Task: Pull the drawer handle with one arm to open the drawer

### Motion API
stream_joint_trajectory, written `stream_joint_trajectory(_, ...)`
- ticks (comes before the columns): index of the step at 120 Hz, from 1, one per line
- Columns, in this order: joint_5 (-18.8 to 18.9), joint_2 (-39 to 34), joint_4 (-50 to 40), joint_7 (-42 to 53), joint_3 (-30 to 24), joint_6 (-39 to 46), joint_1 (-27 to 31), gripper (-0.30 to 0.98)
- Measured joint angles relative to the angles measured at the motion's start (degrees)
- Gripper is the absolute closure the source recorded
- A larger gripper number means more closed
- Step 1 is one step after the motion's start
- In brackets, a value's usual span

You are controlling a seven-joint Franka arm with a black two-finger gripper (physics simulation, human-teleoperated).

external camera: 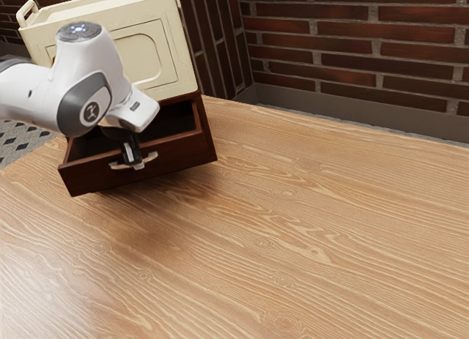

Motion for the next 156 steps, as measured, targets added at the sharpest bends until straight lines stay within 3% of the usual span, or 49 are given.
stream_joint_trajectory(46, -0.11, -3.64, -4.30, -0.96, 1.40, 0.19, -2.44, 0.79)
stream_joint_trajectory(76, 0.02, -5.33, -6.16, -1.78, 0.06, 0.33, -0.21, 0.77)
stream_joint_trajectory(113, -0.39, -7.35, -7.19, -2.89, -0.58, -0.58, 0.53, 0.62)
stream_joint_trajectory(138, -0.78, -9.02, -4.86, -3.51, -0.59, -3.05, 0.35, 0.28)
stream_joint_trajectory(156, -3.51, -5.76, 2.87, -4.09, -0.09, -8.02, 0.55, 0.14)
